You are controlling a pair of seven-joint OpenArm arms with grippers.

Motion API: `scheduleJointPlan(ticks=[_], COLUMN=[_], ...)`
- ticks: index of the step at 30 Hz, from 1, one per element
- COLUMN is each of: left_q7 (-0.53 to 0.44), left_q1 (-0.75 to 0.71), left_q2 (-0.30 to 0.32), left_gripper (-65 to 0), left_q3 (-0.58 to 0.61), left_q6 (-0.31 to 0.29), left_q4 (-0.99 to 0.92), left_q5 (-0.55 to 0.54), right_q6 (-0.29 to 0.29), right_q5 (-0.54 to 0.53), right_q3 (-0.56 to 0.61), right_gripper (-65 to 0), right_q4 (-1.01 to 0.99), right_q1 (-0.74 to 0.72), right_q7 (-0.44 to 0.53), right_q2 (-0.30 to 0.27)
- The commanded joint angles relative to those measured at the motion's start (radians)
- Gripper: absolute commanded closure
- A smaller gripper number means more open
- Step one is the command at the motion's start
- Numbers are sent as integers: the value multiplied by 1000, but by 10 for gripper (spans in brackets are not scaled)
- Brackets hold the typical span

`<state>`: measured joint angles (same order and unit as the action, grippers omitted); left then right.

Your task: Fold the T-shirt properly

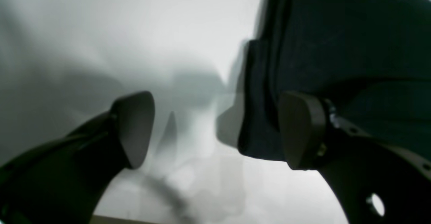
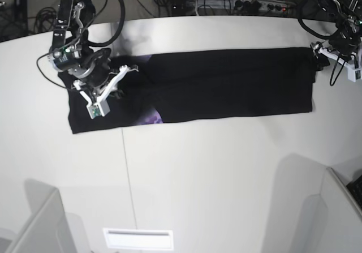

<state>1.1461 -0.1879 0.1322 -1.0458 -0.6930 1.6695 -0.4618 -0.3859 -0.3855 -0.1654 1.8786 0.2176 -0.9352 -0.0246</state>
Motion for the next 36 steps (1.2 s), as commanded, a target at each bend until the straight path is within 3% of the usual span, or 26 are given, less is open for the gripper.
scheduleJointPlan(ticks=[1, 11, 14, 18, 23, 25, 27, 32, 36], left_q7=[-8, -11, -16, -111, -131, -131, -131, -133, -133], left_q1=[3, 67, 72, 66, 63, 63, 64, 63, 63], left_q2=[17, 17, 22, 24, 27, 28, 28, 34, 83], left_gripper=[-556, -556, -556, -556, -551, -490, -375, -16, 0], left_q3=[-4, 5, 69, 152, 183, 184, 186, 183, 178], left_q6=[-5, -5, -5, -5, -5, -5, -5, -5, -5], left_q4=[25, -93, -156, -191, -263, -296, -315, -331, -329], left_q5=[-35, -47, -47, -47, -47, -47, -47, -47, -47], right_q6=[-3, -3, -3, -3, -3, -3, -3, -5, -8], right_q5=[-11, -11, -11, -14, -14, -14, -14, -14, -16], right_q3=[-1, -3, -3, -3, -6, -6, -6, -7, -10], right_gripper=[0, 0, 0, 0, 0, 0, 0, 0, 0], right_q4=[19, 19, 19, 19, 19, 19, 19, 19, 19], right_q1=[-5, 3, 3, 3, 13, 15, 15, 16, 26], right_q7=[25, 25, 25, 25, 25, 25, 25, 25, 28], right_q2=[-4, -5, -5, -5, -5, -5, -5, -5, -5])
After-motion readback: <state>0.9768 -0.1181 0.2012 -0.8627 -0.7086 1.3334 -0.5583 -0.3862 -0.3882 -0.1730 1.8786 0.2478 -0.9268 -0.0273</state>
